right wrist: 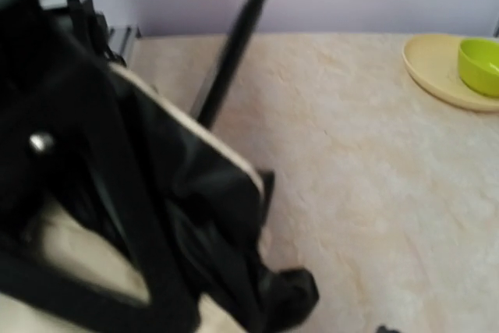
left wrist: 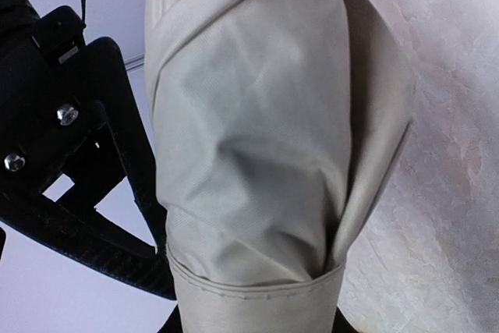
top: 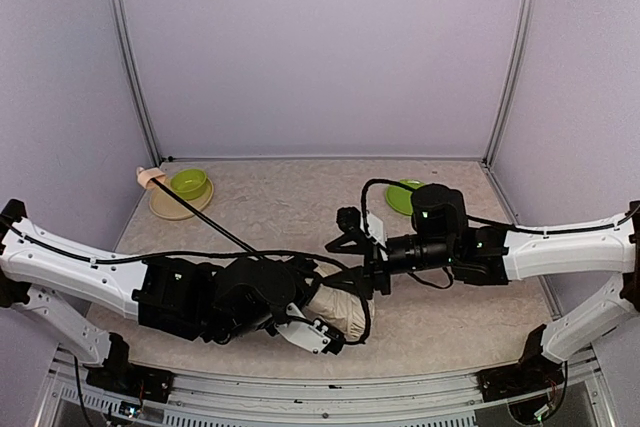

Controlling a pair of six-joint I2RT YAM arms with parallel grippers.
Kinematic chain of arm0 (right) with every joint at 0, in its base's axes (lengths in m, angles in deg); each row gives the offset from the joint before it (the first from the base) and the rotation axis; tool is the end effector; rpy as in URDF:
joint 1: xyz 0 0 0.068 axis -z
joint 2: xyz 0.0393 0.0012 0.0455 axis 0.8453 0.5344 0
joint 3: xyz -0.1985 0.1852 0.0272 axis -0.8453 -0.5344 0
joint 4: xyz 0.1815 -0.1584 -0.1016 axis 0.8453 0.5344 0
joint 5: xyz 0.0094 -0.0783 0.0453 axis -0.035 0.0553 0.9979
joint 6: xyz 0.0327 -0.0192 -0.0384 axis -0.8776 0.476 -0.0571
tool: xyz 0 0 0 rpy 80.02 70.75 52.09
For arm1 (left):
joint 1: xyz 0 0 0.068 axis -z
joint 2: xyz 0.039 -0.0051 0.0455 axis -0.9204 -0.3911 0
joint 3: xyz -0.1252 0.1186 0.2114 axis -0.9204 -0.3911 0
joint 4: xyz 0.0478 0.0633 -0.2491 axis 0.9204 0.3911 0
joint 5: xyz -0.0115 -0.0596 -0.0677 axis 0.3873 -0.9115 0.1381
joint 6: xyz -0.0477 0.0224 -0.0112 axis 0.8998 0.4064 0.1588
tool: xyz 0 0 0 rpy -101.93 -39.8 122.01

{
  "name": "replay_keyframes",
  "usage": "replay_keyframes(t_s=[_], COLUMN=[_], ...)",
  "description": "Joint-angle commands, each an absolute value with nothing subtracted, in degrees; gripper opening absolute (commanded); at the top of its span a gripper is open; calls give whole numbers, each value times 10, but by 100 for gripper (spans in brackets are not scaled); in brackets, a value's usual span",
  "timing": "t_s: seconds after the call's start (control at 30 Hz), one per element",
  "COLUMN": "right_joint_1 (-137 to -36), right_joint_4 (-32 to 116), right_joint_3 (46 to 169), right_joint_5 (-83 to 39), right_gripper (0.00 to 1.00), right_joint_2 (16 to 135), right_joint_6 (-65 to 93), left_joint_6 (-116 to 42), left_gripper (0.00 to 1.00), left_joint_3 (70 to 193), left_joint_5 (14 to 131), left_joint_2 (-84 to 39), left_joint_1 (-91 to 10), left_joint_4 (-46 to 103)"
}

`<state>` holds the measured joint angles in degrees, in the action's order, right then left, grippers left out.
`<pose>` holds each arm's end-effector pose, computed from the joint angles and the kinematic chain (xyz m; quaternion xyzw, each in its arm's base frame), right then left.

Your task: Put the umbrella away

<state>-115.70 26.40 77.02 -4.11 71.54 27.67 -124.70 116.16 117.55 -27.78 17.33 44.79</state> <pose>0.1482 0.2655 0.2608 -0.5300 0.5940 0.4076 0.4474 0.0515 -0.3032 0.2639 0.8192 0.2795 0.2544 0.4314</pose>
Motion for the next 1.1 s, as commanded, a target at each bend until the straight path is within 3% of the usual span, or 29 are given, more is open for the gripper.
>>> replay_keyframes(t_s=[0.0,0.3,0.77,0.97,1.07], right_joint_1=[-1160,-1139,-945,-905,-888], right_joint_4=[307,330,172,214,215], right_joint_3=[784,791,706,707,693], right_joint_5=[-70,11,145,134,139], right_gripper=[63,0,0,29,35], right_joint_2=[726,742,768,806,794], right_joint_6=[309,339,77,39,49], left_joint_6=[-1263,-1258,-1190,-1111,-1051], left_gripper=[0,0,0,0,0], left_joint_3=[1171,1166,1174,1200,1227], left_joint_5=[1189,1164,1104,1080,1041], left_joint_2=[-274,-268,-271,-278,-283], left_joint_1=[175,171,160,141,128], left_joint_4=[415,414,472,477,505])
